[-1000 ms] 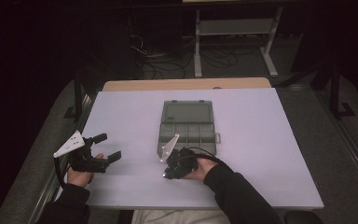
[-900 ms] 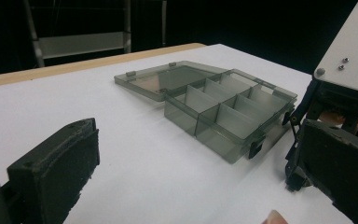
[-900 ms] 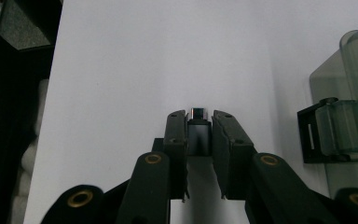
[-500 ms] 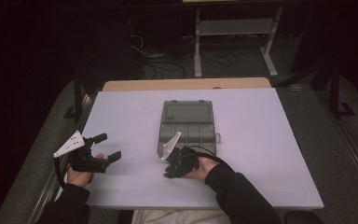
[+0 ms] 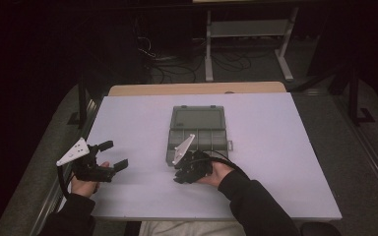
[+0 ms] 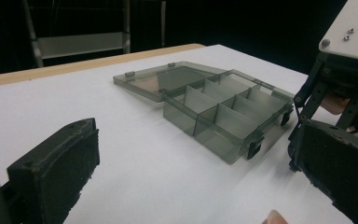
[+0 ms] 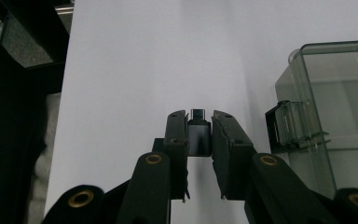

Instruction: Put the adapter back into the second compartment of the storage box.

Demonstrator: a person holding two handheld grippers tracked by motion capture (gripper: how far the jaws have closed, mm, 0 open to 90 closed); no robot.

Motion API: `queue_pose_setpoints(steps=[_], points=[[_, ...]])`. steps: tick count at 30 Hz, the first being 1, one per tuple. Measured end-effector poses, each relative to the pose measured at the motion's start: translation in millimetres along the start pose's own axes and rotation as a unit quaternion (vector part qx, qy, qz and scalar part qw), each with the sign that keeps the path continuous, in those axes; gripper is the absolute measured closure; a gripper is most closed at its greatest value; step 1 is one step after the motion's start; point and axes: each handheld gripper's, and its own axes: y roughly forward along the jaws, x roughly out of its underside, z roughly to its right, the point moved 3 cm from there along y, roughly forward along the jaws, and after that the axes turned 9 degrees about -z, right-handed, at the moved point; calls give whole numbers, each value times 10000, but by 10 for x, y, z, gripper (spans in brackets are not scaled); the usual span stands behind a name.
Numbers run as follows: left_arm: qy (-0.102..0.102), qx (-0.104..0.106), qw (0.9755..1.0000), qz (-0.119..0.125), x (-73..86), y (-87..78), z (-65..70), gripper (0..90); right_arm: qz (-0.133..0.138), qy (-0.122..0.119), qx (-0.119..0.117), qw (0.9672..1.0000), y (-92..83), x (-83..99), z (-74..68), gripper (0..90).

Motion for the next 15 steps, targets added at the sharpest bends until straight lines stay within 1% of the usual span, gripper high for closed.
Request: queue_pose_setpoints(steps=[7, 14, 15], points=[[9, 10, 10000, 2, -1, 0, 2, 0, 82, 79, 58, 9999, -75, 8, 34, 748], [8, 13, 10000, -1, -2, 1, 2, 0, 139, 77, 127, 9998, -157, -2, 51, 748], [13, 11, 10000, -1, -2, 0, 2, 0, 186, 87, 141, 9997, -189, -10, 57, 748]])
